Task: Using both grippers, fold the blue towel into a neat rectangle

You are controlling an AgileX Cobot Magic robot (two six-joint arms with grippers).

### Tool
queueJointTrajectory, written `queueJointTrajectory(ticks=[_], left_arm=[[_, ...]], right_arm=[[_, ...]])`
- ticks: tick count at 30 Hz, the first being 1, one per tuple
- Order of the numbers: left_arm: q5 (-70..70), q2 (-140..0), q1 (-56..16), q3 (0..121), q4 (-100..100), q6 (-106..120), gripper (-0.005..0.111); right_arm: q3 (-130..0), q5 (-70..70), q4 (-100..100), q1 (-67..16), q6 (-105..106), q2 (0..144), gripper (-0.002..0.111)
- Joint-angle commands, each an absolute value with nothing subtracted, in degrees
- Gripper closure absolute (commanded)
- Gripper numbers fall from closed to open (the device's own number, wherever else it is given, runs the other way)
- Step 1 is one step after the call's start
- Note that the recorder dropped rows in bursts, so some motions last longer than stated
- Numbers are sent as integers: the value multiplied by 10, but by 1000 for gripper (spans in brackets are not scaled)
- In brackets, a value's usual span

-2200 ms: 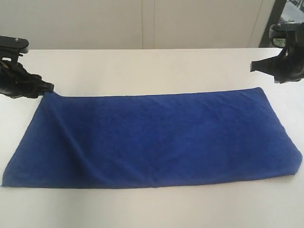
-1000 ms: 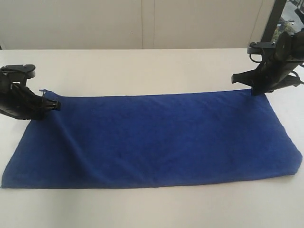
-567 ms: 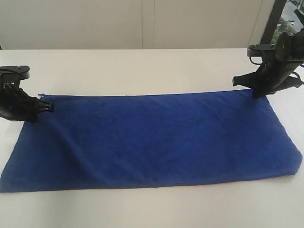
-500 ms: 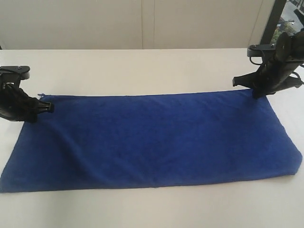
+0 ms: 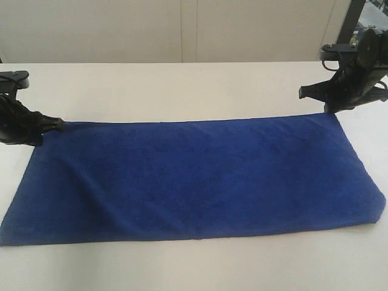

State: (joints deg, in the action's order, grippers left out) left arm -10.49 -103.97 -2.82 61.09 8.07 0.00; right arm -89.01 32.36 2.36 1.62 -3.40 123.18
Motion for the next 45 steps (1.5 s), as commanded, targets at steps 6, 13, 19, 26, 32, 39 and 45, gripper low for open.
queueJointTrajectory(ticks=[6,13,19,26,32,39,45], left_arm=[[-335,-957,-30,621,93,42,107],[-276,-881,-90,487,93,49,107],[-208,-918,-94,427,97,47,107],[-215,-946,-94,424,97,49,107],[-228,-955,-94,424,84,50,107],[-247,-955,-93,419,49,50,107],[-256,-955,-93,419,18,50,107]], right_arm=[[-866,421,21,18,-30,1131,108],[-770,455,0,18,-30,1091,108],[-709,451,0,18,-33,1092,108],[-673,401,0,18,-33,1099,108],[-665,392,0,18,-33,1113,108],[-665,392,0,18,-33,1116,108],[-665,392,0,18,-33,1116,108]])
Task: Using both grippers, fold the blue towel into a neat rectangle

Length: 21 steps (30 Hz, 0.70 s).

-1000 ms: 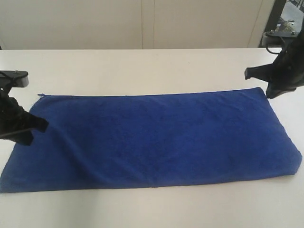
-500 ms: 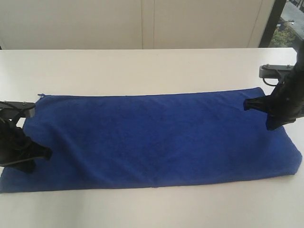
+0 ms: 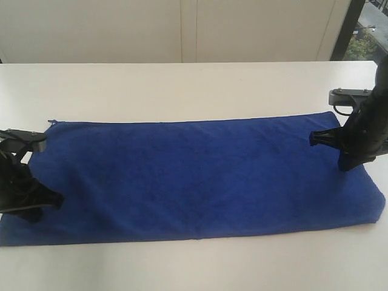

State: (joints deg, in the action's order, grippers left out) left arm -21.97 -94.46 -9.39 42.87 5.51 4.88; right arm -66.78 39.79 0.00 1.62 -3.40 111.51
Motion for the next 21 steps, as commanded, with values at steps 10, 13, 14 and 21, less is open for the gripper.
queueJointTrajectory(ticks=[10,13,14,21], left_arm=[[-247,-955,-93,420,10,50,107],[-240,-953,-93,421,10,50,107],[-236,-953,-93,421,10,50,107],[-220,-953,-93,421,10,50,107]], right_arm=[[-666,392,0,18,-33,1114,108],[-667,393,0,18,-42,1098,108],[-667,397,0,18,-45,1087,108],[-666,464,14,18,-53,1028,108]])
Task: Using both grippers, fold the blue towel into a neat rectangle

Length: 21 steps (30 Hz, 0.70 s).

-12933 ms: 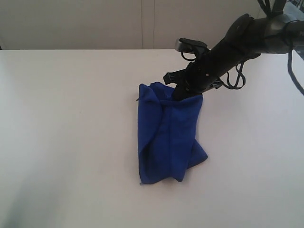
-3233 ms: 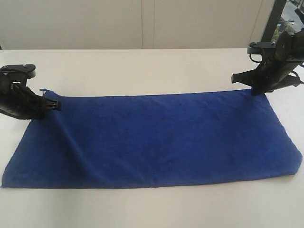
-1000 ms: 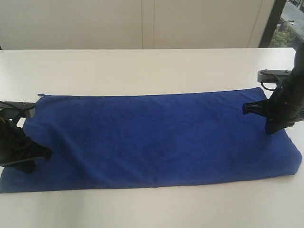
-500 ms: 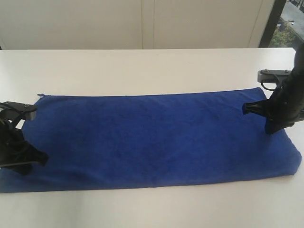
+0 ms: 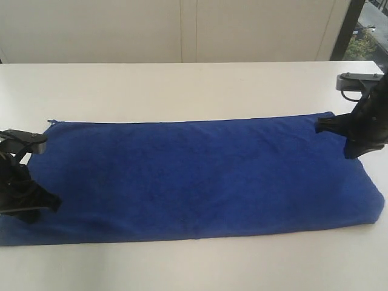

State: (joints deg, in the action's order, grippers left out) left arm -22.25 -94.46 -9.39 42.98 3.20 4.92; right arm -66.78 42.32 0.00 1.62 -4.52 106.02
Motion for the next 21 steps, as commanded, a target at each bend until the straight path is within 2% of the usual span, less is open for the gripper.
queueJointTrajectory(ticks=[1,4,8,15,21], left_arm=[[-222,-953,-93,424,11,49,107],[-238,-953,-93,446,27,49,107],[-262,-953,-93,465,32,48,107],[-269,-953,-93,474,90,50,107],[-238,-954,-94,473,243,210,107]], right_arm=[[-666,478,19,18,-55,1021,108],[-663,532,36,18,-59,998,108],[-633,533,38,18,-59,988,108],[-538,437,38,18,-59,998,108],[-526,427,38,18,-67,1019,108]])
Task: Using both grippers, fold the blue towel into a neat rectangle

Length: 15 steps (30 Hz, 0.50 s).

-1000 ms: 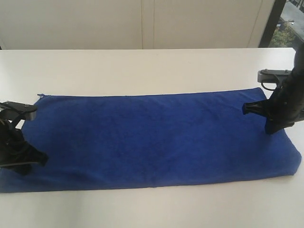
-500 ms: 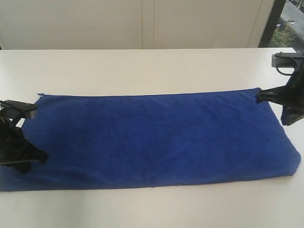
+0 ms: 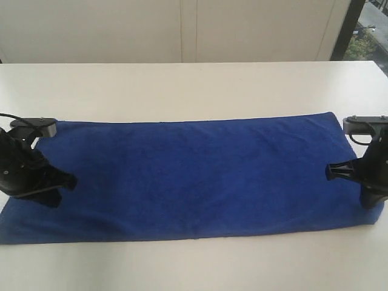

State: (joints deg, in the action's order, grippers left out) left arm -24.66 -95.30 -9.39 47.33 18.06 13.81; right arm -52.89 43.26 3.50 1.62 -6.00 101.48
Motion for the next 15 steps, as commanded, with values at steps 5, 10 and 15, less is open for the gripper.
queueJointTrajectory(ticks=[5,10,15], left_arm=[[-214,-954,-94,466,245,240,107],[-193,-954,-94,456,245,243,107],[-190,-956,-94,453,245,244,107]], right_arm=[[-539,475,55,18,-131,970,108],[-522,492,106,18,-149,943,108],[-490,464,153,18,-207,948,108]])
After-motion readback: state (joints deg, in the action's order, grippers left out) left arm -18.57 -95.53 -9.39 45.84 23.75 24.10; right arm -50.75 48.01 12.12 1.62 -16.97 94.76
